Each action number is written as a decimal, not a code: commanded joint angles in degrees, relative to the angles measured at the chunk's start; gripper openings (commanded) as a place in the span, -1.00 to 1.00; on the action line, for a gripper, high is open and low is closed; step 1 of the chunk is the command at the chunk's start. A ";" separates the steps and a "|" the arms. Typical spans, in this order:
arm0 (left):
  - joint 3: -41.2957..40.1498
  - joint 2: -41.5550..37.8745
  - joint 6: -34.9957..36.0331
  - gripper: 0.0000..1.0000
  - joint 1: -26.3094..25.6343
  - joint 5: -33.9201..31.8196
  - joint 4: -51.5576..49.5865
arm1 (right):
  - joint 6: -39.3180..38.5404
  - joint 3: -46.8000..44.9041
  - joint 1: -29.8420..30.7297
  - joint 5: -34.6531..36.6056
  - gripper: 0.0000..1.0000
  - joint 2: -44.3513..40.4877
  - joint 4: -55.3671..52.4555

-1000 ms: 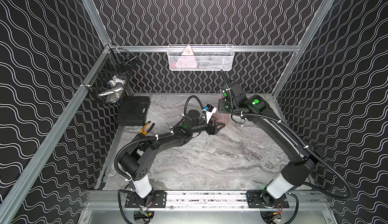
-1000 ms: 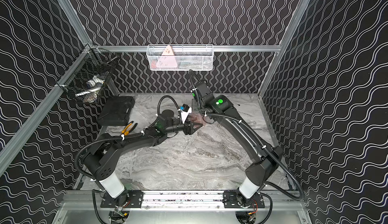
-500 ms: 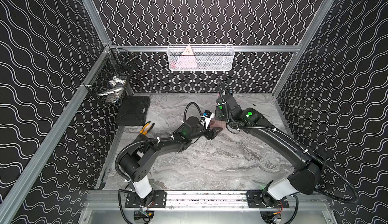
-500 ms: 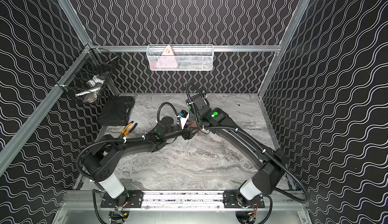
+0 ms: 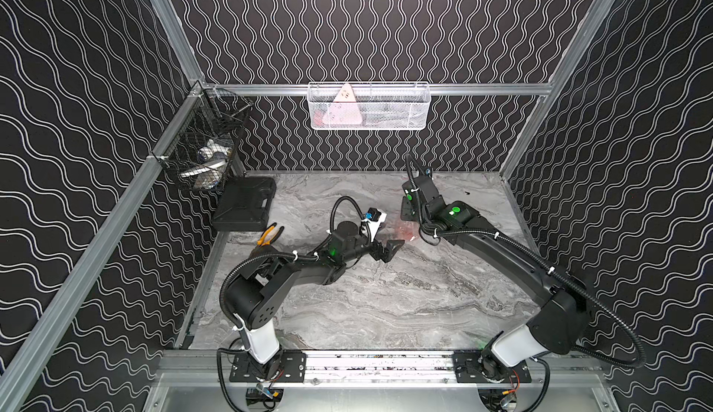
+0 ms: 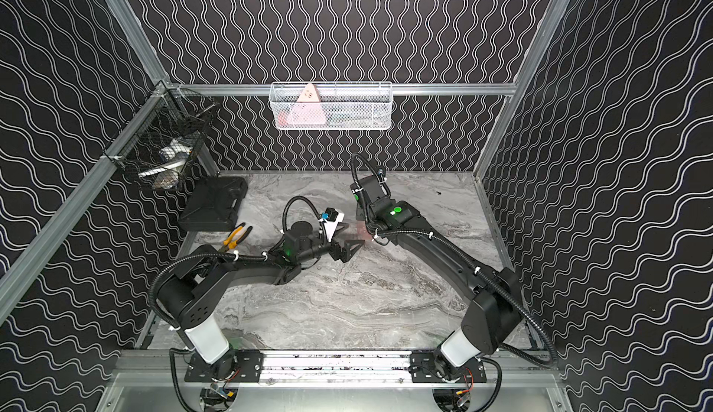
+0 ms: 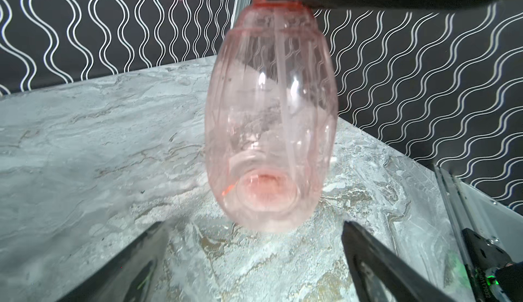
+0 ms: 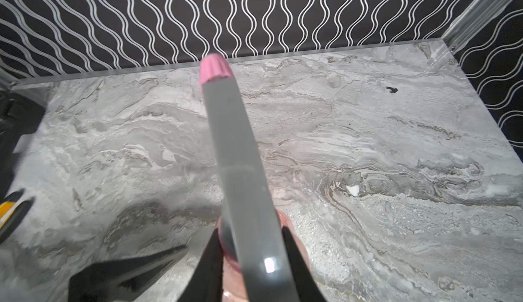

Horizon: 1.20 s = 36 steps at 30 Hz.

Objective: Attach spray nozzles to spray bottles
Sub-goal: Place the spray bottle at the center of the board.

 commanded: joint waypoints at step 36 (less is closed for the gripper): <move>-12.19 -17.72 -4.47 0.98 -0.03 -30.26 -13.63 | -5.99 -23.90 -0.87 14.08 0.17 11.41 45.57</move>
